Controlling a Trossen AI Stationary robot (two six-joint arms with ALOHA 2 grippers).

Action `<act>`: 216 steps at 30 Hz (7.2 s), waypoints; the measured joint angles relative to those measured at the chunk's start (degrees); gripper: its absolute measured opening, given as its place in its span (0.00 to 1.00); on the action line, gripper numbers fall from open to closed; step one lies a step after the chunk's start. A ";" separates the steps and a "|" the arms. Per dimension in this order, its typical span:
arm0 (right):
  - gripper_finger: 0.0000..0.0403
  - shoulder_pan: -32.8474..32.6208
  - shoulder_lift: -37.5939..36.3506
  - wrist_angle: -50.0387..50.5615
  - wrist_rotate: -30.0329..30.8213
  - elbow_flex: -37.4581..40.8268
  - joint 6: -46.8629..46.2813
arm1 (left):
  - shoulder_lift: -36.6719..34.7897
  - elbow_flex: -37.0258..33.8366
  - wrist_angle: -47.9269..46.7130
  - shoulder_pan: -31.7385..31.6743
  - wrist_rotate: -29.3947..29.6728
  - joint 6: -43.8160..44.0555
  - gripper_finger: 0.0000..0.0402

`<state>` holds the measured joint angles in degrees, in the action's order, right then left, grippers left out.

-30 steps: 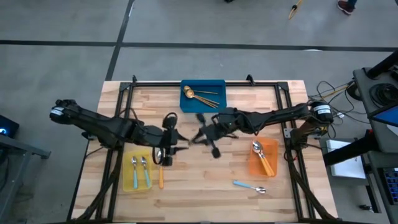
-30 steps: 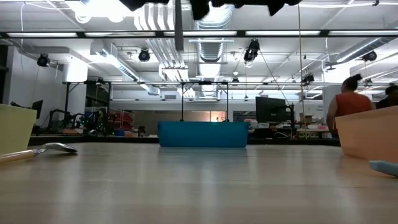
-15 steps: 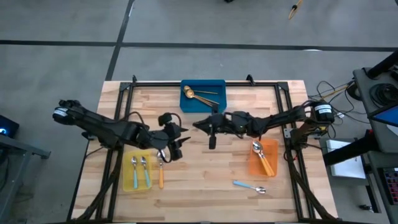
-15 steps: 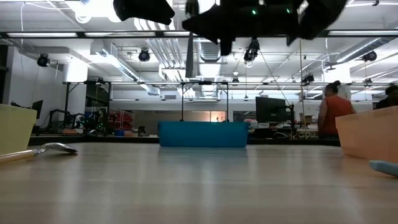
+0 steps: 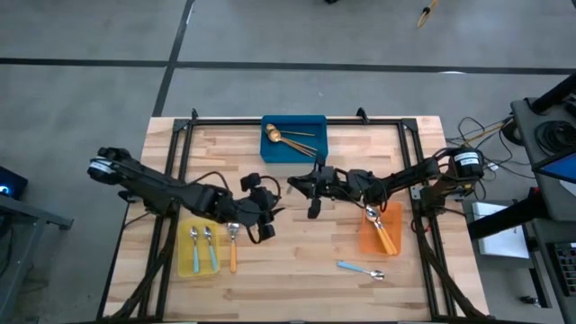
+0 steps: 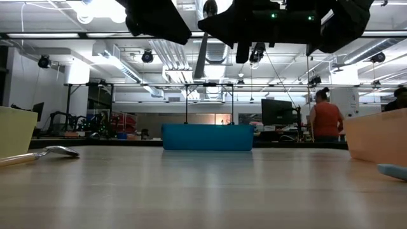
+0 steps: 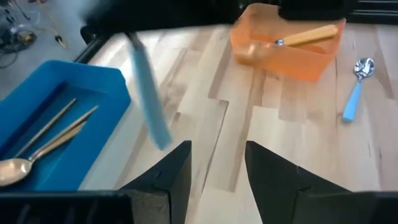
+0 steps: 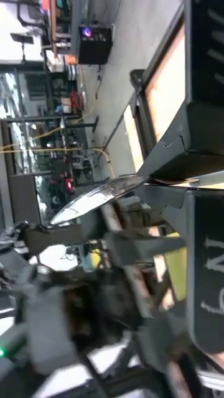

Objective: Sort silverware by color (type)
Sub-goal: Put the blue spoon into the yellow bin

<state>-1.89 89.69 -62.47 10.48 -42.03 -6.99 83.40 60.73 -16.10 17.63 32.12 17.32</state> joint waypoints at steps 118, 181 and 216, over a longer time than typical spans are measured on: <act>0.02 -0.85 0.00 -4.74 -1.42 -8.38 7.00 | 9.53 1.51 43.44 3.37 41.91 -33.63 0.06; 0.34 -0.59 -8.63 17.61 12.64 -8.34 16.05 | -6.13 -1.55 -57.12 30.38 -22.69 109.52 0.06; 0.34 -2.23 -42.77 54.52 -20.43 2.60 19.21 | 0.79 -6.11 -55.62 30.38 -24.24 108.52 0.07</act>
<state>-4.12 46.92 -7.95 -9.96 -39.43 12.22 84.18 54.61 -71.72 48.01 7.88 125.84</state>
